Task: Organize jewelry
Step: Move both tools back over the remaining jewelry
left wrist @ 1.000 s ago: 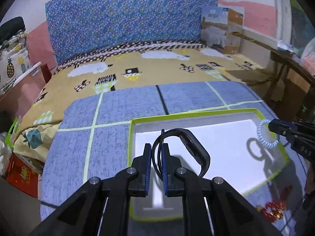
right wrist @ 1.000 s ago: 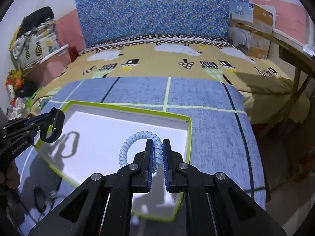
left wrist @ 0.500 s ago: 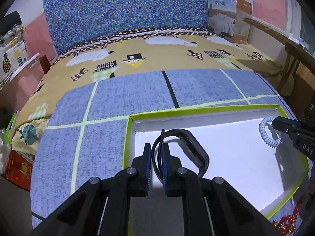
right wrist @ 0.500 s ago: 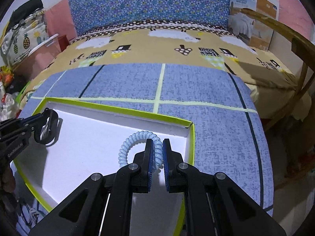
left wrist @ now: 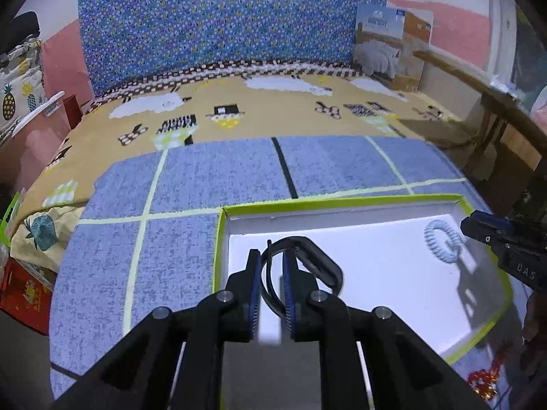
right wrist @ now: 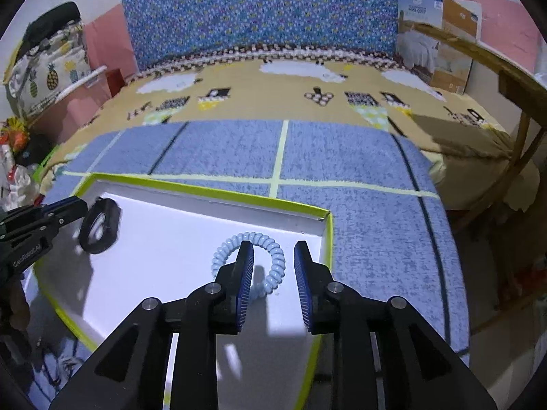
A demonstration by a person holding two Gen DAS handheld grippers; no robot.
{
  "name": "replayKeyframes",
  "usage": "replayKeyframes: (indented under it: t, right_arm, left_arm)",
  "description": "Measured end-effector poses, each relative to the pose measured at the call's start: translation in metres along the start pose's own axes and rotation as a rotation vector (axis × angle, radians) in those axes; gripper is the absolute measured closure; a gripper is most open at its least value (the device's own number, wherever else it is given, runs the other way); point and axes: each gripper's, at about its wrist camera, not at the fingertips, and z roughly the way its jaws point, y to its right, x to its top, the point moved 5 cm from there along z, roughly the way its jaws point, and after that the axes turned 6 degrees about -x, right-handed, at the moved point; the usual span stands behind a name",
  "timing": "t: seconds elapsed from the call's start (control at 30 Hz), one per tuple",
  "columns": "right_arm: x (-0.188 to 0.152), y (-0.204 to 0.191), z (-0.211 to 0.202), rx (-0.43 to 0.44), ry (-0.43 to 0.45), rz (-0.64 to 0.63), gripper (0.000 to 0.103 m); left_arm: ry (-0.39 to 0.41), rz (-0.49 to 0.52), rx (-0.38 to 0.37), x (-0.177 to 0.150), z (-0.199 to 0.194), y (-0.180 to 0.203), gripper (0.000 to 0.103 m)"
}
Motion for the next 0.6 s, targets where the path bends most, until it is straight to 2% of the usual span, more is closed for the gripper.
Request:
replayKeyframes:
  t: [0.3, 0.6]
  right_arm:
    - [-0.029, -0.004, -0.076, 0.053, 0.116, 0.023, 0.078]
    - [-0.078, -0.005, -0.133, 0.075, 0.169, 0.049, 0.078]
  left_arm:
    - [0.115, 0.019, -0.053, -0.02, -0.07, 0.016, 0.086]
    - [0.165, 0.038, -0.106, -0.061, -0.123, 0.03, 0.086]
